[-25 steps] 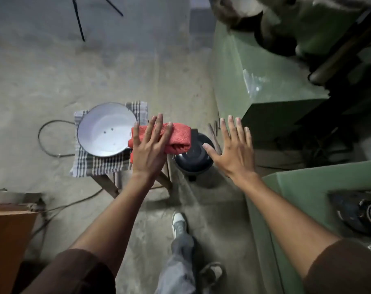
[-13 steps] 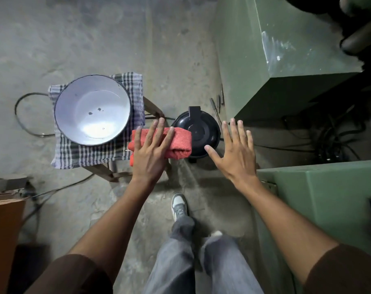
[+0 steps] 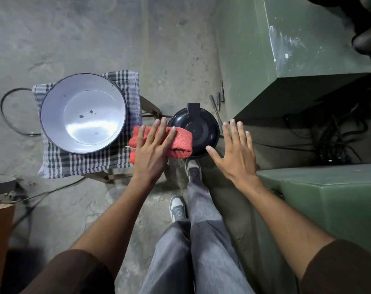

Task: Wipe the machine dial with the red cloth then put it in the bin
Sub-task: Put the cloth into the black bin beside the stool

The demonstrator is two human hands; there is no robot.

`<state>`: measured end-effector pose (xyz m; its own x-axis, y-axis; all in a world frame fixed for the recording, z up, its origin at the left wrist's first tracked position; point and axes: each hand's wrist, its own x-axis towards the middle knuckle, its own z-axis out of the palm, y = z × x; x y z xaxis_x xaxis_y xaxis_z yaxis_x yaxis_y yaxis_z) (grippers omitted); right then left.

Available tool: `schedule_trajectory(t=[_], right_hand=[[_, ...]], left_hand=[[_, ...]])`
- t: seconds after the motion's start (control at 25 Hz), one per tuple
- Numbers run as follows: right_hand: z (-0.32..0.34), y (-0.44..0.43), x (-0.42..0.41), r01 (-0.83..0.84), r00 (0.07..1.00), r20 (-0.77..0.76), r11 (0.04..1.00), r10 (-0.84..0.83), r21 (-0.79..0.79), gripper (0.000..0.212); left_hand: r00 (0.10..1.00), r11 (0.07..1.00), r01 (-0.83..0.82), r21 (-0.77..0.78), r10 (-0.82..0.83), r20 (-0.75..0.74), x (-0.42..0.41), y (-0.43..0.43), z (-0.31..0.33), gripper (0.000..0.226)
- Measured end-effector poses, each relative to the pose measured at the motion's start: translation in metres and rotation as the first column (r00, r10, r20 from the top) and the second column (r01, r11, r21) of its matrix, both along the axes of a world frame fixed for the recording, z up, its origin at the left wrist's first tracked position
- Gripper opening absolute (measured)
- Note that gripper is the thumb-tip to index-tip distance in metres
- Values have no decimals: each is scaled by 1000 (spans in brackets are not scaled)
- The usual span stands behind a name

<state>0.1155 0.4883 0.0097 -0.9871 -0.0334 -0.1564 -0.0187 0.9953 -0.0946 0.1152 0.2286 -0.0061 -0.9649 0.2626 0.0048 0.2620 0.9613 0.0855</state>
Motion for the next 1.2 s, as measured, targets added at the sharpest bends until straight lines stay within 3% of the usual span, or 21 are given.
schedule_trajectory(t=[0.36,0.8,1.2], right_hand=[[-29,10,-31,2,998,70,1000,-2,-1,89],[-52,26,-48,17,991,136,1000,-17,5,88],[-125,38,-78,42,991,129,999,-42,5,89]], left_hand=[[996,1000,7,24,-9,84,-18,11,-28,84],[975,998,57,33,-63,213,-24,27,-60,61],[915,979,197,49,-202,350,-93,88,-148,66]])
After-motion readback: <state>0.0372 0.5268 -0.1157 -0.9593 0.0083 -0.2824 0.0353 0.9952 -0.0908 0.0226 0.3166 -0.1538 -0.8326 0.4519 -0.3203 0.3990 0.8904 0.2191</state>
